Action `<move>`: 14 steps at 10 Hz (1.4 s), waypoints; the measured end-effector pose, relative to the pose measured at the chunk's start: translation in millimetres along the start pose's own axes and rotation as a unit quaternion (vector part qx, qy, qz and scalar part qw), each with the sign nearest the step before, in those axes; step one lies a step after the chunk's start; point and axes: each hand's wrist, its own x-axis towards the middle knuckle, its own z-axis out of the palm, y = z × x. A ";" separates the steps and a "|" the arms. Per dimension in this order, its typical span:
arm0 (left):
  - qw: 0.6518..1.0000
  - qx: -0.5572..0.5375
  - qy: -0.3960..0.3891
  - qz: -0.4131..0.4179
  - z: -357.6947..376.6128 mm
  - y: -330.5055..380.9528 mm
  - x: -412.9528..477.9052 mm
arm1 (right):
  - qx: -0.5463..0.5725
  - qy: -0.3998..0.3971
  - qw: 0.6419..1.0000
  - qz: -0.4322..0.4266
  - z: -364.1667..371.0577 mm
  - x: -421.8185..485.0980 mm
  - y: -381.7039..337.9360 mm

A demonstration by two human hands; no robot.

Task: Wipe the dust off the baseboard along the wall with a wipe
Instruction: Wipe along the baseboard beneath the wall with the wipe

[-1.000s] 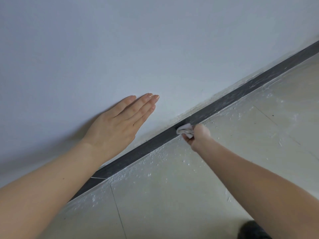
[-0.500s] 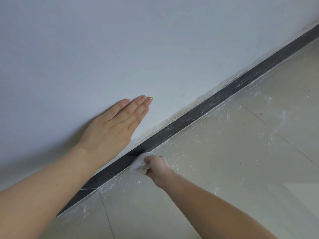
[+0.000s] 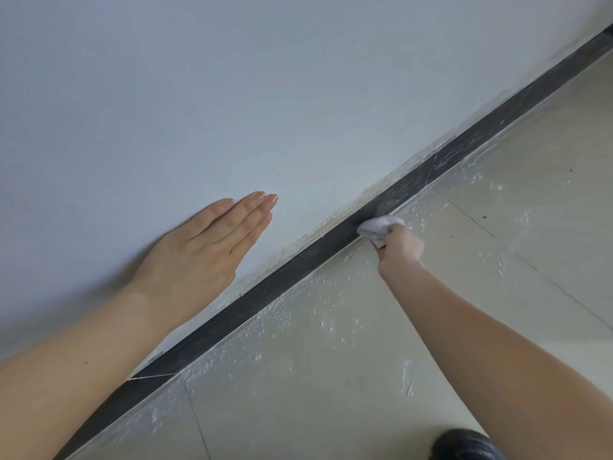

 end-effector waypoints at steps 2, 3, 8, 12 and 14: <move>0.999 -0.030 0.018 -0.003 5.0 2.0 2.2 | -0.056 -0.054 0.992 0.102 12.9 -59.3 55.9; 0.999 -0.034 0.018 -0.003 2.8 4.1 3.5 | -0.103 -0.207 0.947 0.225 29.6 -102.0 100.9; 0.999 -0.045 0.004 -0.020 0.3 5.4 4.6 | 0.131 -0.088 0.984 0.082 10.5 -52.5 -21.5; 1.000 -0.024 -0.004 -0.009 -2.7 4.2 5.9 | -0.065 -0.224 0.941 0.243 45.4 -95.5 74.0; 1.000 -0.012 -0.004 -0.008 2.5 6.1 4.8 | -0.036 -0.134 0.981 0.135 26.6 -52.9 2.2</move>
